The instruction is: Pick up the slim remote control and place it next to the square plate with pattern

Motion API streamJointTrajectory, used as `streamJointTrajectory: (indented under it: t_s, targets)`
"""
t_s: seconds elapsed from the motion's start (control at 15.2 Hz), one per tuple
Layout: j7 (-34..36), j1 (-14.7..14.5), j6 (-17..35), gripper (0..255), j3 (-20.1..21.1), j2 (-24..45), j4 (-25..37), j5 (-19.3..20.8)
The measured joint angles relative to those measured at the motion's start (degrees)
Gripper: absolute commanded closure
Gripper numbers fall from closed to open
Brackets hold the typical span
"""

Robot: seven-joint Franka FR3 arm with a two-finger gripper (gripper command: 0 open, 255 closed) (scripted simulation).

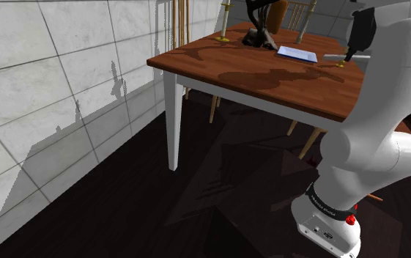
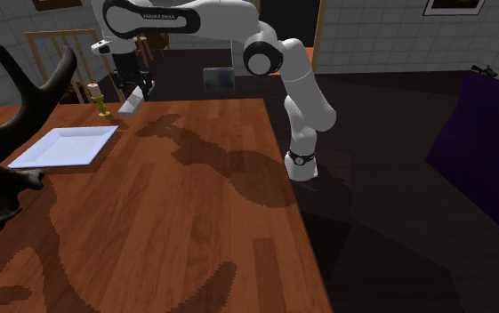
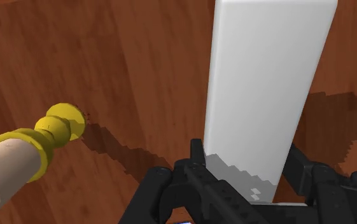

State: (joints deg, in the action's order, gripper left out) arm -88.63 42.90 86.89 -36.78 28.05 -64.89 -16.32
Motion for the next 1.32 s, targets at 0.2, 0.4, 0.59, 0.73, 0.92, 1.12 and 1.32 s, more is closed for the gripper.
streamJointTrajectory:
  t_s: [0.2, 0.4, 0.59, 0.73, 0.92, 1.12, 1.32]
  targets:
    - [-0.1, -0.9, 2.6, 255, 0.0, -0.5, -3.2, 0.3]
    - [-0.2, -1.7, 5.3, 255, -0.1, -1.3, -6.7, 0.6]
    - [-0.4, -2.5, 8.1, 255, -0.2, -1.9, -10.1, 0.9]
    - [-0.4, -2.6, 9.1, 255, -0.2, -1.9, -11.0, 0.9]
    - [-0.4, -2.7, 9.4, 255, -0.2, -1.8, -11.3, 0.9]
    - [-0.4, -2.7, 9.5, 255, -0.2, -1.9, -11.4, 0.9]
    - [-0.5, -2.7, 9.5, 0, -0.1, -1.8, -11.4, 0.8]
